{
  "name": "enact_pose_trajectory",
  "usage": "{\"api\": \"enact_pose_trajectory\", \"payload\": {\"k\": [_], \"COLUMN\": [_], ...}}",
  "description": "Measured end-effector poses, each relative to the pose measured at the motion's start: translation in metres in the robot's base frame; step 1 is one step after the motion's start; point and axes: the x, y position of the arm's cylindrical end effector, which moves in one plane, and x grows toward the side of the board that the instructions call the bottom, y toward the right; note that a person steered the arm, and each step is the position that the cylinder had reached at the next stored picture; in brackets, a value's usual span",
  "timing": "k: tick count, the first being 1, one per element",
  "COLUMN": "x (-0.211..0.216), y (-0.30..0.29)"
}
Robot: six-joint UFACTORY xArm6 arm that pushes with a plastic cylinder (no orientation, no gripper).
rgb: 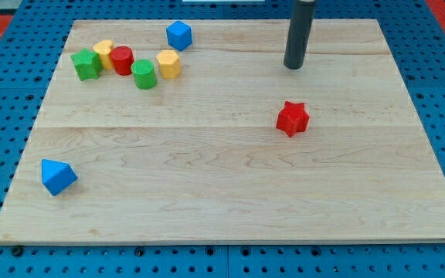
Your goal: Move the blue cube above the red circle
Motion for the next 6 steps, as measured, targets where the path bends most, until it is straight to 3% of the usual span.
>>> {"api": "enact_pose_trajectory", "payload": {"k": [1,2,3,4,6], "x": [-0.043,-0.071,-0.081,-0.087,-0.113], "y": [-0.039,-0.118,-0.203,-0.251,-0.225]}}
